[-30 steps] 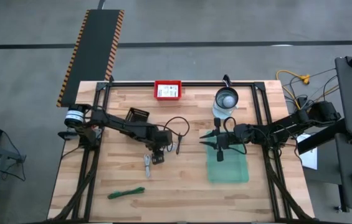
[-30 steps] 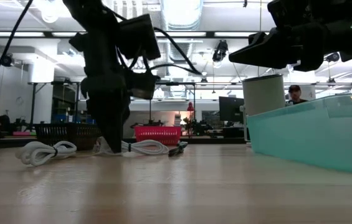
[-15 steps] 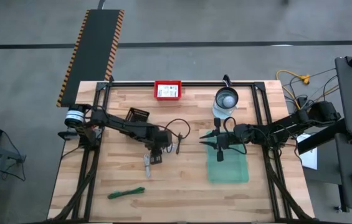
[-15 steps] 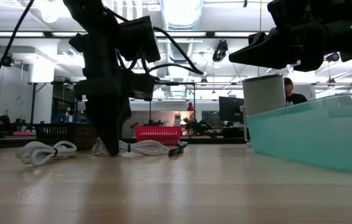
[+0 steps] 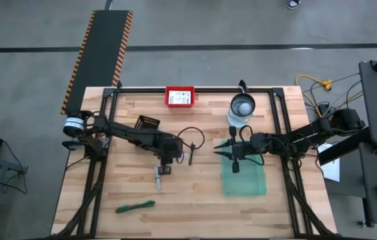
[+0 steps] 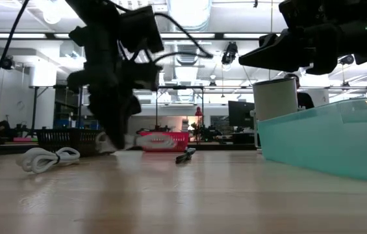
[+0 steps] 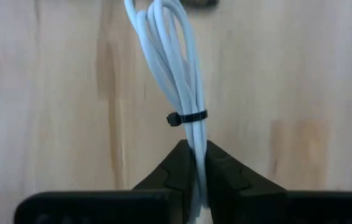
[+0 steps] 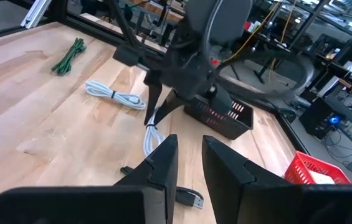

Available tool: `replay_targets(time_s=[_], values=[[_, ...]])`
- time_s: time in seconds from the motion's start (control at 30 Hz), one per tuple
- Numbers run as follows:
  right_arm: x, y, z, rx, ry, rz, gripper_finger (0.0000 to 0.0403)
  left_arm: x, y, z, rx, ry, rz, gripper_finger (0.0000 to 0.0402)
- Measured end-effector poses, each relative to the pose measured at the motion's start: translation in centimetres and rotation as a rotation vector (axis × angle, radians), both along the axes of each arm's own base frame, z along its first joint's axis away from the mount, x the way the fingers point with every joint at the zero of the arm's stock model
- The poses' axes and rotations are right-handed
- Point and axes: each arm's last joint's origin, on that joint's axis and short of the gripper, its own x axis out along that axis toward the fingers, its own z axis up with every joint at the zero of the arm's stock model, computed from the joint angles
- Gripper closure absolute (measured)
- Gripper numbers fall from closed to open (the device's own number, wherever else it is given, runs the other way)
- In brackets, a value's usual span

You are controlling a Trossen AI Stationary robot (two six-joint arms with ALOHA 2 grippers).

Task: Pick and place items into bin
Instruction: Put the top white charger cable into the green bin

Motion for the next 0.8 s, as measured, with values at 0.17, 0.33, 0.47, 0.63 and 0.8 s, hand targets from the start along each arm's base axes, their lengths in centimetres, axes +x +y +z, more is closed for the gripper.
replay_targets(time_s=[0.17,0.33,0.47,0.63,0.8], values=[[0.0,0.0,0.0,0.0,0.0,0.0,0.0343,1.2,-0.1,1.2,0.026,-0.188,-0.067,0.0385],[0.0,0.0,0.0,-0.005,0.0,0.001,0.0344,2.2,-0.1,1.9,0.063,-0.324,-0.13,0.0385],[0.0,0.0,0.0,-0.005,-0.001,0.001,0.0344,2.7,-0.1,2.4,0.119,-0.412,-0.174,0.0385],[0.0,0.0,0.0,0.054,-0.001,-0.01,0.0342,3.3,0.0,3.0,0.161,-0.503,-0.21,0.0385],[0.0,0.0,0.0,0.12,0.001,-0.022,0.0302,3.4,0.1,3.1,0.201,-0.507,-0.187,0.0385]])
